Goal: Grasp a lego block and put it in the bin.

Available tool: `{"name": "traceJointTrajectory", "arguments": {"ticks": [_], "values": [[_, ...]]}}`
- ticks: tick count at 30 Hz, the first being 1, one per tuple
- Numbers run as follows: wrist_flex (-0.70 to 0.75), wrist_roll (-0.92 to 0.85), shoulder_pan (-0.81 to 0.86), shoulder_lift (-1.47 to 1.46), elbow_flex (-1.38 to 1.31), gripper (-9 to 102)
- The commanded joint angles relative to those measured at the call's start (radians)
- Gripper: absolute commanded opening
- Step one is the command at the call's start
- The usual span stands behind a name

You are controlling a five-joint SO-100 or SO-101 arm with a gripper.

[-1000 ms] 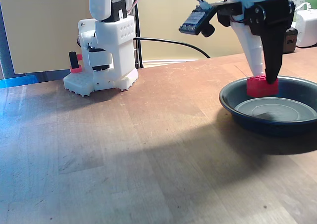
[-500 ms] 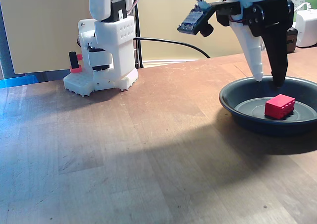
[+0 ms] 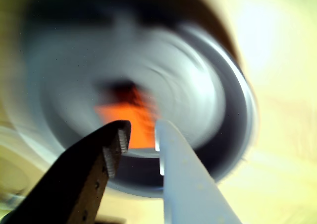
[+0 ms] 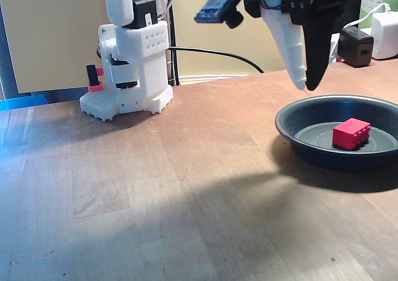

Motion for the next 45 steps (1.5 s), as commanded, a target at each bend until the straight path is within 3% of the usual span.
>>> {"name": "traceJointTrajectory", "arguments": {"ticks": [1,9,15,28,41,45], "values": [[0.04,-0.104,0.083,0.097,-0.02,0],[0.087,-0.322,0.325,0.272,0.117,0],[-0.069,-0.499,0.482,0.393,0.351,0],[-0.46,-0.502,0.572,0.799,0.974,0],[-0.517,-0.6,0.704,1.051,1.27,0],[-0.606,-0.601,0.712,1.12,1.404,0]]}}
